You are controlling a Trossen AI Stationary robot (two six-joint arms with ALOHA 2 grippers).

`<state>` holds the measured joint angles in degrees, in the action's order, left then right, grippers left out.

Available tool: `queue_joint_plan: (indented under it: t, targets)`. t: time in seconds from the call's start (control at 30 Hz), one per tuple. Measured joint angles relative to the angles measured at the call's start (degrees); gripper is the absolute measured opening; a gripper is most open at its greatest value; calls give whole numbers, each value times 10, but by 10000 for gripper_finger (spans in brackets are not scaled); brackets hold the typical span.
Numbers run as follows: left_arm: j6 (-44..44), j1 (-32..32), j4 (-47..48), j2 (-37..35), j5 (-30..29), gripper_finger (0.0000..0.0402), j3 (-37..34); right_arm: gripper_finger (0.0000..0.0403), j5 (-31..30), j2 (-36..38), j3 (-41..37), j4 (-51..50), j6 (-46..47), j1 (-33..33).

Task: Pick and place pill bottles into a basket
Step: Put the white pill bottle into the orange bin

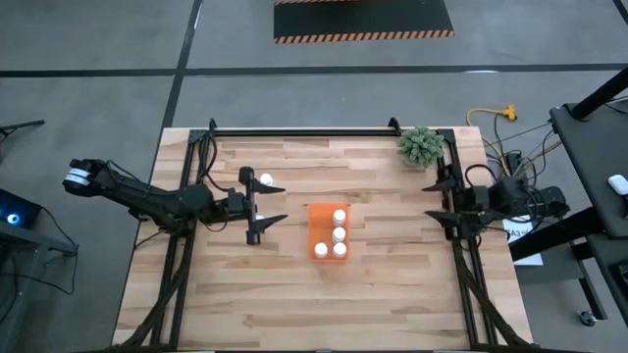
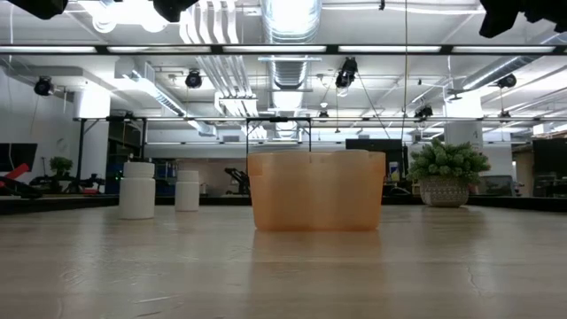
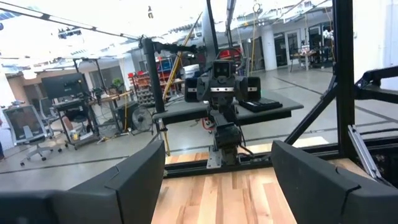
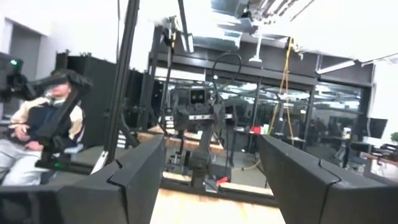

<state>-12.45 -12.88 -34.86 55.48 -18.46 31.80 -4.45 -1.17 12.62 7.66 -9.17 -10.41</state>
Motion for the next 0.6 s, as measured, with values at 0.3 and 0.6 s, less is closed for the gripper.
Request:
queue_joint_plan:
  t: [0.3, 0.6]
  targets:
    - [0, 0, 10, 0, 0, 275, 0, 252, -1, 12, -70, 74, -3, 0]
    - [0, 0, 13, 0, 0, 275, 0, 253, -2, 7, -121, 140, -1, 0]
